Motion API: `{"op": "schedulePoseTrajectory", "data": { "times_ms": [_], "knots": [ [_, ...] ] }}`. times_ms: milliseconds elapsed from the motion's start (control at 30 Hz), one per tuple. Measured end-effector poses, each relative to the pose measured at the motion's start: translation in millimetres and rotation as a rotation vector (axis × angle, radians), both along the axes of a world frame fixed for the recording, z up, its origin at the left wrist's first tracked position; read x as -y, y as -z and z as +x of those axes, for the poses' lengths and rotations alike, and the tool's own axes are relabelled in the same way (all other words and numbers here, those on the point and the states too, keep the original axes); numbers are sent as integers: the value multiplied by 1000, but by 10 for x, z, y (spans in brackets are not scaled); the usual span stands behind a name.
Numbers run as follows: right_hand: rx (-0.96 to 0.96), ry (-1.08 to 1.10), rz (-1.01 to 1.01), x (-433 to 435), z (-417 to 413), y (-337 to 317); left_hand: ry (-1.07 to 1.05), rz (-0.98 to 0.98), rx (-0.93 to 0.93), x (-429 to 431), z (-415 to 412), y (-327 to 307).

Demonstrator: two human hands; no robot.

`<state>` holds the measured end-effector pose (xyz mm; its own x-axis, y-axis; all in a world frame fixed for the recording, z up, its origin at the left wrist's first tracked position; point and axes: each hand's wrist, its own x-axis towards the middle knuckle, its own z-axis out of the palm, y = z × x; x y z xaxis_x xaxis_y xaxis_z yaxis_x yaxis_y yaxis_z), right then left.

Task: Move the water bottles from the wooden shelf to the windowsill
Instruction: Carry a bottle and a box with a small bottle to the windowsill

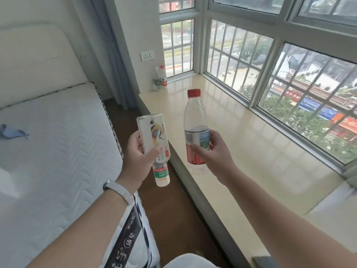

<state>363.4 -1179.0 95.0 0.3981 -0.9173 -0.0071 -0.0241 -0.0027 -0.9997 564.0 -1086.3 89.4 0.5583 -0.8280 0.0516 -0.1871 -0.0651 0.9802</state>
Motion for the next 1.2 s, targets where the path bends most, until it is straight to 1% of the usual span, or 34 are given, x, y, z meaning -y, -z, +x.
{"op": "schedulePoseTrajectory", "data": {
  "times_ms": [100, 267, 467, 600, 733, 900, 1067, 1200],
  "knots": [
    [11, -7, 1, 195, 61, -37, -23, 3, -31, 183, 50, -16],
    [8, 8, 19, 523, 224, -8, -18, -4, -5, 518, 211, -74],
    [-44, 10, 41, 915, 553, 120, 0, 8, -32, 876, 667, 87],
    [-76, 35, 19, 1301, 944, 88, 27, 10, -29, 1255, 1099, 163],
    [-103, 27, 5, 1708, 1474, 27, 13, -12, -31, 1664, 1638, 79],
    [-135, 37, -23, 2135, 2166, -43, 8, -11, -73, 2084, 2339, 120],
    [-175, 97, -72, 2401, 2623, -83, 79, -10, -32, 2377, 2747, 143],
    [-192, 106, -89, 2615, 2821, -168, 83, -40, -77, 2591, 2999, 117]
  ]
}}
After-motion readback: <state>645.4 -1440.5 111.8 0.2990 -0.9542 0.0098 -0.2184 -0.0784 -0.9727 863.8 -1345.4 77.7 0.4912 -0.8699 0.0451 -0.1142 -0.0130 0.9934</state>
